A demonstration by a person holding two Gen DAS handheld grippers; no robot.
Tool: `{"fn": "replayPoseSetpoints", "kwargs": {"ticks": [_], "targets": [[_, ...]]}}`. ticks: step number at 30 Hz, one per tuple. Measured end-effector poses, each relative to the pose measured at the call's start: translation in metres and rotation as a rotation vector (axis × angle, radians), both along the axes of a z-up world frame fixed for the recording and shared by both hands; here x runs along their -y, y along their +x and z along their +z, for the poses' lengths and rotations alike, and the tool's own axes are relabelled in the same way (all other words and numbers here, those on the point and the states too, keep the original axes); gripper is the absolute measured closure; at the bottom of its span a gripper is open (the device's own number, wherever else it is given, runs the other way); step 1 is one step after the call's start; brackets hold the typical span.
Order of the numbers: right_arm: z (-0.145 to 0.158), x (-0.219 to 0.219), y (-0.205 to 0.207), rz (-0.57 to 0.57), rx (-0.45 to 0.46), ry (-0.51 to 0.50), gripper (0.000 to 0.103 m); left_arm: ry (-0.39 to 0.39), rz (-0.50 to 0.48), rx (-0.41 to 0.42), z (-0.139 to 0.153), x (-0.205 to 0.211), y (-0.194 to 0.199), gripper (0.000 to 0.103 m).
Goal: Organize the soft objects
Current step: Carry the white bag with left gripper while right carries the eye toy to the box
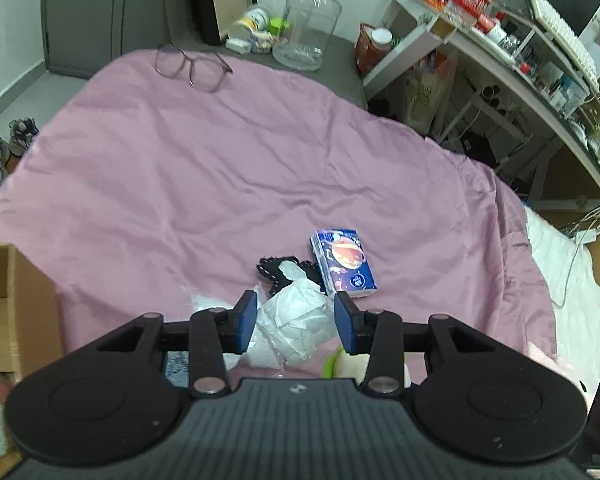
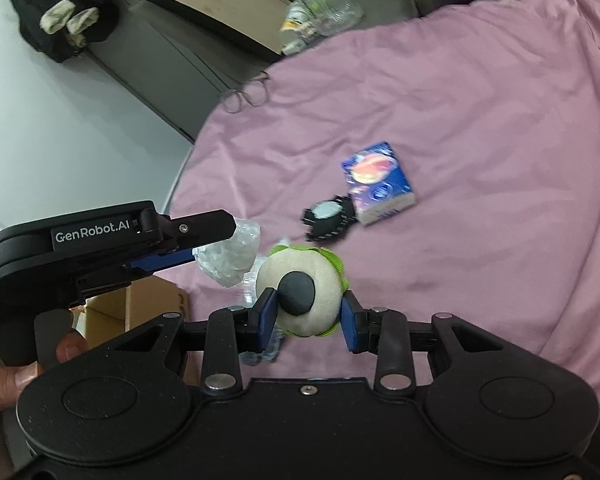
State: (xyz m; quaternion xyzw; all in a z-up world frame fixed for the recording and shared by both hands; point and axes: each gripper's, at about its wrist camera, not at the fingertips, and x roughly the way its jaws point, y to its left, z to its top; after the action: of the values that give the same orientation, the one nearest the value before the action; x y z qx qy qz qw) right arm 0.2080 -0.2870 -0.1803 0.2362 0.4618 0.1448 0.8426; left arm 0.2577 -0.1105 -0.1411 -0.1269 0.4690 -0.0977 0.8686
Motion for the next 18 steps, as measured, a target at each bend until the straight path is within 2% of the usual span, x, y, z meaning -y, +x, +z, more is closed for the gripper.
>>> {"fn": "replayPoseSetpoints", "kwargs": {"ticks": [5, 18], "targets": [[0.019, -0.013, -0.009, 0.022, 0.037, -0.003, 0.07, 0.005, 0.028, 0.037, 0.022, -0.017, -0.016, 0.063], [0.058, -0.062, -0.03, 0.094, 0.118, 0.004, 0.07, 0.016, 0.145, 0.071, 0.06, -0.086, -0.061, 0.063]]}}
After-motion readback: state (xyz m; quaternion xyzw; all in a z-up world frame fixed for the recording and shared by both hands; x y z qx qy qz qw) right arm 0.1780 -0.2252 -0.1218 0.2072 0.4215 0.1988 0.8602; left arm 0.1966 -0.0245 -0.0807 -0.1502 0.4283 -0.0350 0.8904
